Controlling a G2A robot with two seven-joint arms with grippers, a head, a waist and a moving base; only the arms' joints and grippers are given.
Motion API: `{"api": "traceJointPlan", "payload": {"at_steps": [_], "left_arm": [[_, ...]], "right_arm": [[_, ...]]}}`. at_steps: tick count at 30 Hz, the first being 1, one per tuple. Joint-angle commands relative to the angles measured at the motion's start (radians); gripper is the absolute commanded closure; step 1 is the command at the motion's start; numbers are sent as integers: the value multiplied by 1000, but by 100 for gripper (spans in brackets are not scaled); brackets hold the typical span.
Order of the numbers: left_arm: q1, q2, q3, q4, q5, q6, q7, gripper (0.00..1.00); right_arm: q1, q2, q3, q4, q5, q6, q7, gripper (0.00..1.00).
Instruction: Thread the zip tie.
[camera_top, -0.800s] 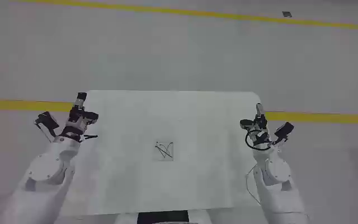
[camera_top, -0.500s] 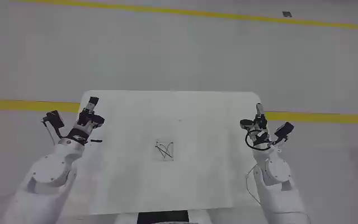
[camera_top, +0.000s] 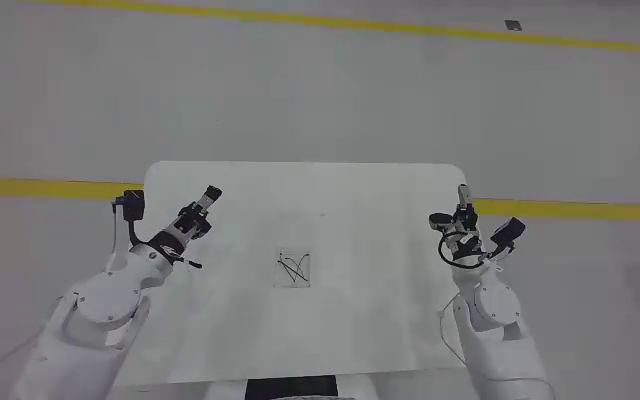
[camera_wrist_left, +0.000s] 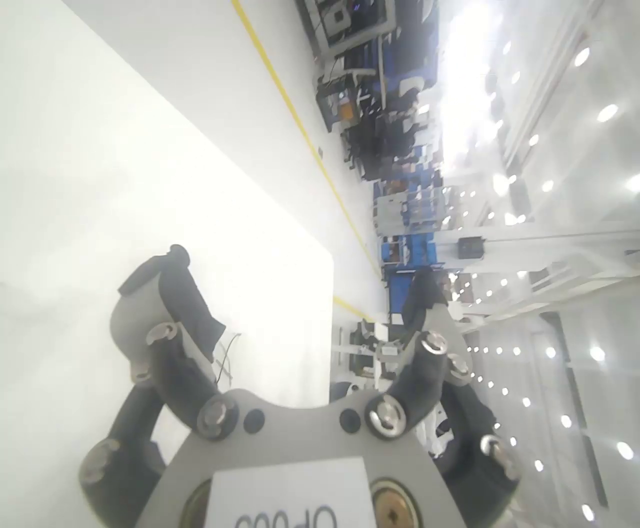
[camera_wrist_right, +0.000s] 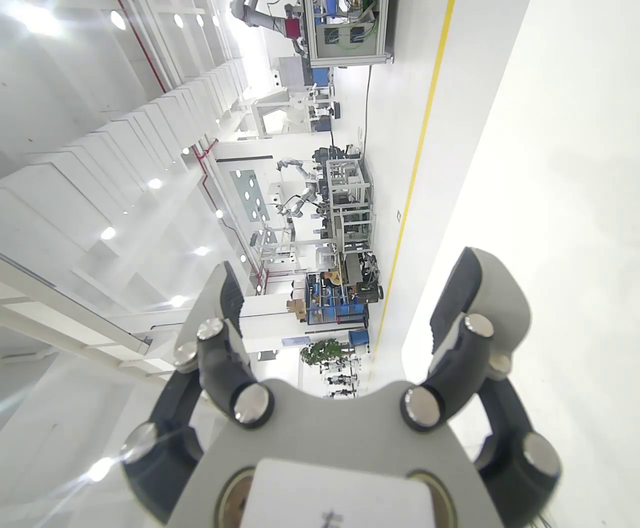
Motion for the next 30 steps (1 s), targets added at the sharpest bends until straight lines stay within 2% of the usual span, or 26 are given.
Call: {"api": "traceJointPlan", "payload": {"at_steps": [1,12,15,18,19,22,25,28,30], "left_arm": [[0,1,12,-6,35,2,-4,0],[0,1,19,-11,44,6,-12,0],[-25,2,67,-52,112,76,-42,0],[-56,3,106,-79,173,126,-68,0],[-70,3,116,-87,226,126,-56,0],[-81,1,162,-96,351,126,-60,0],[-92,-6,184,-83,451,126,-121,0],[-97,-21,191,-72,494,126,-201,0],[-90,-34,176,-59,551,126,-187,0]], "right_arm": [[0,0,0,0,0,0,0,0],[0,0,0,0,0,0,0,0],[0,0,0,0,0,0,0,0],[0,0,0,0,0,0,0,0],[0,0,0,0,0,0,0,0],[0,0,0,0,0,0,0,0],[0,0,0,0,0,0,0,0],[0,0,0,0,0,0,0,0],[0,0,0,0,0,0,0,0]]}}
